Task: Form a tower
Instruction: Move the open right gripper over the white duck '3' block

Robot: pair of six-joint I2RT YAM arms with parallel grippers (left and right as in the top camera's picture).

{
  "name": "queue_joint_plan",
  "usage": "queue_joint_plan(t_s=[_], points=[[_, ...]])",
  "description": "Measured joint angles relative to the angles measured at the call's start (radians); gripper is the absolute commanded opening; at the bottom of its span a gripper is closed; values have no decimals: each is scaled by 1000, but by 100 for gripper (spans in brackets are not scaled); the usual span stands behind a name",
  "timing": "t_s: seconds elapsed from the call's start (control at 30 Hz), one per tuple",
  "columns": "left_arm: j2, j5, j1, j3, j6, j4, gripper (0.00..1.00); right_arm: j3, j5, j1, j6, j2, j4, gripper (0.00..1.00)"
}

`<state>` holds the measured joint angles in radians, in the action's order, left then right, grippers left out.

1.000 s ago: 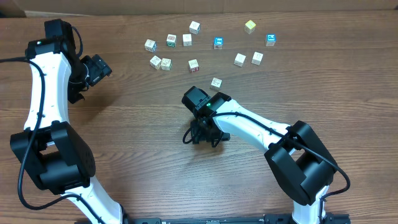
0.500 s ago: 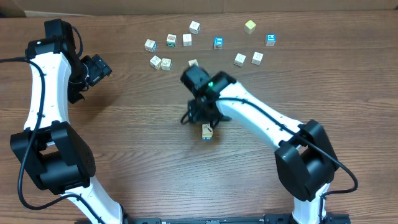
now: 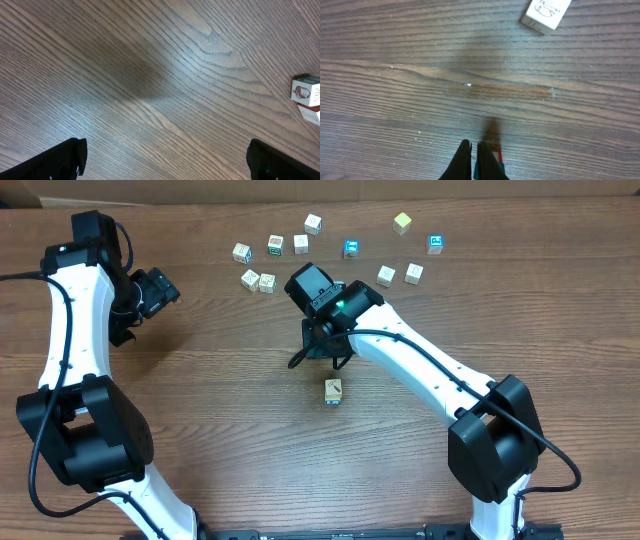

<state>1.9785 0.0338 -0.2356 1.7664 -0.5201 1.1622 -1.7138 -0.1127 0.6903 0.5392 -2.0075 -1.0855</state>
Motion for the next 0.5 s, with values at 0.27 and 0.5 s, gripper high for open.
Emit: queue_joint_plan(t_s=[0.27, 0.5], points=[[0, 0, 0, 0, 0, 0, 99, 6, 0, -4, 19, -37, -7, 4], [0, 0, 0, 0, 0, 0, 100, 7, 52, -65, 37, -83, -34, 6]])
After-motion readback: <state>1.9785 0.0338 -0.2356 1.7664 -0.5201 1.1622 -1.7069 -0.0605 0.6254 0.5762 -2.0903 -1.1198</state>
